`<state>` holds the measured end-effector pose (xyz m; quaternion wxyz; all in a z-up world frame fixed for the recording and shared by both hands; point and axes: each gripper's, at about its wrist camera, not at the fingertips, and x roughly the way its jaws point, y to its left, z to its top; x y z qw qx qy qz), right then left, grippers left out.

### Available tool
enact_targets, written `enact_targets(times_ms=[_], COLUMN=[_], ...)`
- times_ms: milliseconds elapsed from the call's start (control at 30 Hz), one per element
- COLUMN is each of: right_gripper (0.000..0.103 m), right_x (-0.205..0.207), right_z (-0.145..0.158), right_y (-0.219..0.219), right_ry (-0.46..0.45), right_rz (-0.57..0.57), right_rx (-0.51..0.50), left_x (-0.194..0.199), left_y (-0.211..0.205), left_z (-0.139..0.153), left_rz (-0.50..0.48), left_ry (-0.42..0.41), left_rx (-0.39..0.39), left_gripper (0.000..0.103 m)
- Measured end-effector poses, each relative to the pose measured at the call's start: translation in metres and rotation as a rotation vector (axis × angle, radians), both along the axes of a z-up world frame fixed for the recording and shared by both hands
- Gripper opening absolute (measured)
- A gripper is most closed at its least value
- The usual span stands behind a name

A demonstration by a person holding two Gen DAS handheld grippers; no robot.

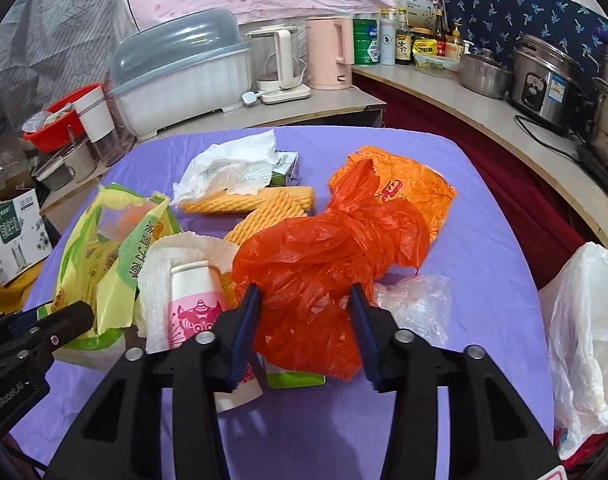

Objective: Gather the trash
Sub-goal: 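Grasp the yellow-green tissue pack with the left tool while the right tool grasps the red bag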

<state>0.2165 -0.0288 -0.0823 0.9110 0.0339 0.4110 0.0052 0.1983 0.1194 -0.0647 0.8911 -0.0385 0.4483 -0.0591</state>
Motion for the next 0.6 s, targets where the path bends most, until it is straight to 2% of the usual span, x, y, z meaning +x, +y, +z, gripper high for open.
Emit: enact_targets(times_ms=[133, 367, 600], right_gripper=[0.030, 0.029, 0.029], right_x=[-0.009, -0.034, -0.072], right_z=[0.014, 0.061, 0.109], right_y=[-0.002, -0.011, -0.038], right_ry=[-0.036, -0.142, -0.244], right_rz=[0.012, 0.001, -0.057], right_rx=[0.016, 0.028, 0.043], left_x=[-0.008, -0.029, -0.057], left_y=[0.002, 0.002, -0.013], left_z=[0.012, 0.046, 0.088], left_rz=[0.004, 0.001, -0.036], left_ry=[-0.028, -0.105, -0.205], left_rx=[-0.004, -0.013, -0.022], left_gripper=[0.026, 0.025, 0.025])
